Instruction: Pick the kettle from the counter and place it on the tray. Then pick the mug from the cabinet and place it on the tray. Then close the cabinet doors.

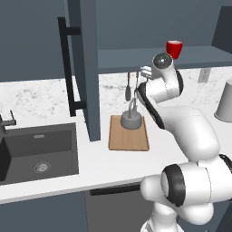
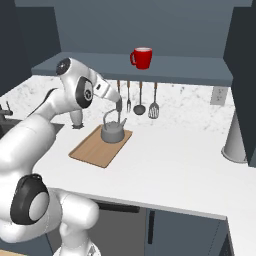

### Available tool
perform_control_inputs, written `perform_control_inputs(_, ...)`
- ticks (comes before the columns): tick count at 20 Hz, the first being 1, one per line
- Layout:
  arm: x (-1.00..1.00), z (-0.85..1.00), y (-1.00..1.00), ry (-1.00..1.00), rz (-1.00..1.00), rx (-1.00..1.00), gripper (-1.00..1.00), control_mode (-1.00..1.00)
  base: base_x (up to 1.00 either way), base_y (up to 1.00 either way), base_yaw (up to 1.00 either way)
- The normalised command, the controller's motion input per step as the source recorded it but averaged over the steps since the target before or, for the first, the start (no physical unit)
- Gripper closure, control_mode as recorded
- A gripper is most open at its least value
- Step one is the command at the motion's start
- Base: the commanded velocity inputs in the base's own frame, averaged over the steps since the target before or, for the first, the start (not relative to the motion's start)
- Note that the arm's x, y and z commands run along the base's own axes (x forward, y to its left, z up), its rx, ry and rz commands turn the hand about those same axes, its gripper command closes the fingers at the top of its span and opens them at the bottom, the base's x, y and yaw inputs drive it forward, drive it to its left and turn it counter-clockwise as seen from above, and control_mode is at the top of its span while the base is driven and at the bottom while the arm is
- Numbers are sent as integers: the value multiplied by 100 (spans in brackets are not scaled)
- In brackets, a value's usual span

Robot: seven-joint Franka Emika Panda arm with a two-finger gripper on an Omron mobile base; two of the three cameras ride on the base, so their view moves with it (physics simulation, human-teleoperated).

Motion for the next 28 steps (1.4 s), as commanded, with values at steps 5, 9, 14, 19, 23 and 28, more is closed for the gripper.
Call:
perform_control_inputs(5,-1,62,-25,5,-9,0,-100,-100,0,0,0)
perform_control_inputs(9,0,55,-26,0,0,0,-100,-100,0,0,0)
perform_control_inputs(14,3,37,-33,0,2,1,-100,-100,0,0,0)
perform_control_inputs(19,33,14,-28,-3,4,-3,-100,-100,0,0,0)
perform_control_inputs(23,40,17,-20,-2,9,0,-100,-100,0,0,0)
perform_control_inputs(28,46,4,-7,0,6,-4,-100,-100,0,0,0)
